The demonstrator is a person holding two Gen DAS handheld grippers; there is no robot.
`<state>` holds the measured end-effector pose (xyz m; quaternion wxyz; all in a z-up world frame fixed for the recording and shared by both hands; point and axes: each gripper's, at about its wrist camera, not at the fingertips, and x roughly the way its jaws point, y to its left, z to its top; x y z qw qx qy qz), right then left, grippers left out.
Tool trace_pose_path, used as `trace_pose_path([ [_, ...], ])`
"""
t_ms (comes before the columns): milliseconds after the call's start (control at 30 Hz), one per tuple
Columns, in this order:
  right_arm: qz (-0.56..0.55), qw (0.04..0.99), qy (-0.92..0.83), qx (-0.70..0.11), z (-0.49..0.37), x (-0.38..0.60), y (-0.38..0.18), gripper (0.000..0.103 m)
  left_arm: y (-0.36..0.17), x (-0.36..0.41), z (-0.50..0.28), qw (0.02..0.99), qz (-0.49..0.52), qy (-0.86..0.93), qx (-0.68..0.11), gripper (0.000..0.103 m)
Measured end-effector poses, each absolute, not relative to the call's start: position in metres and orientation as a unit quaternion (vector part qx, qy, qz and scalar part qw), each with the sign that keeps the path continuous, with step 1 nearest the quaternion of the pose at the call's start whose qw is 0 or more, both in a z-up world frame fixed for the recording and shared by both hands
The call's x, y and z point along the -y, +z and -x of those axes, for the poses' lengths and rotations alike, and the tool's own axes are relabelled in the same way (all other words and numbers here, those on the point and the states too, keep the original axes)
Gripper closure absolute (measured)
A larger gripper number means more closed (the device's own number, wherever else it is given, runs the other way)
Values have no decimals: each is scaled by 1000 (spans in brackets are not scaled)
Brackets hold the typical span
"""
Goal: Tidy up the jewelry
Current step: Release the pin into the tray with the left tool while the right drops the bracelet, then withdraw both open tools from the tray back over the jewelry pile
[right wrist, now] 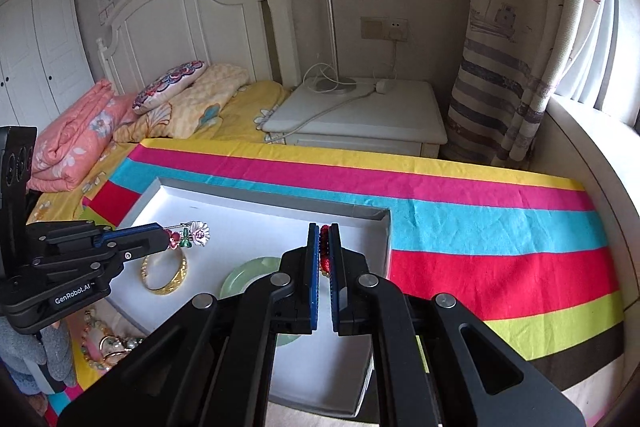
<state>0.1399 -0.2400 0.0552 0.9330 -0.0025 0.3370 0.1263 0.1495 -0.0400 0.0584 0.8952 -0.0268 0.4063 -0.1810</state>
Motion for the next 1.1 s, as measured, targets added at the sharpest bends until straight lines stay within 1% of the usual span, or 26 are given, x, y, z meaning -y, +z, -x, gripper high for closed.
trace_pose_path([
  [200, 8, 924, 114, -365, -163, 240, 40, 97, 35, 36, -168, 887, 47, -158, -431, 96],
  [233, 8, 923, 112, -368, -165, 239, 39, 96, 34, 34, -169, 888, 47, -151, -432, 93],
  [300, 10, 919, 115, -378, -169, 238, 37, 95, 34, 29, -171, 890, 48, -136, -432, 75],
  [333, 17, 918, 111, -380, -171, 237, 38, 93, 38, 26, -170, 896, 48, -124, -423, 55],
  [367, 21, 919, 109, -379, -171, 237, 40, 88, 43, 22, -169, 903, 46, -115, -412, 39],
  [400, 20, 920, 111, -375, -170, 237, 45, 80, 49, 18, -167, 909, 44, -106, -401, 34],
  [433, 16, 922, 114, -369, -168, 238, 50, 74, 55, 14, -166, 912, 44, -100, -394, 30],
  [467, 12, 925, 119, -360, -166, 239, 56, 61, 61, 10, -165, 915, 45, -96, -389, 29],
  [500, 8, 928, 123, -351, -162, 240, 63, 55, 67, 8, -164, 917, 44, -91, -385, 29],
  [533, 6, 932, 128, -340, -158, 240, 71, 55, 74, 6, -161, 921, 41, -85, -379, 29],
  [600, 10, 936, 138, -323, -149, 236, 88, 55, 90, 5, -152, 931, 25, -76, -357, 23],
  [667, 12, 940, 154, -305, -137, 232, 107, 55, 107, 7, -137, 943, -2, -60, -327, 15],
  [700, 12, 941, 164, -294, -129, 229, 117, 55, 115, 8, -128, 949, -18, -48, -311, 13],
  [767, 13, 944, 182, -274, -110, 225, 134, 53, 128, 11, -105, 960, -50, -25, -275, 2],
  [900, 15, 948, 210, -237, -62, 223, 154, 38, 142, 17, -50, 972, -86, 12, -220, 2],
  [933, 18, 949, 215, -230, -50, 223, 156, 36, 142, 16, -36, 973, -87, 17, -211, 2],
  [1000, 30, 950, 221, -217, -22, 225, 153, 27, 137, 13, -11, 974, -87, 25, -206, 2],
  [1067, 41, 953, 216, -207, 3, 228, 144, 21, 129, 6, 10, 973, -83, 29, -212, 2],
  [1100, 44, 955, 213, -204, 14, 230, 139, 20, 123, 2, 19, 972, -80, 31, -219, 2],
])
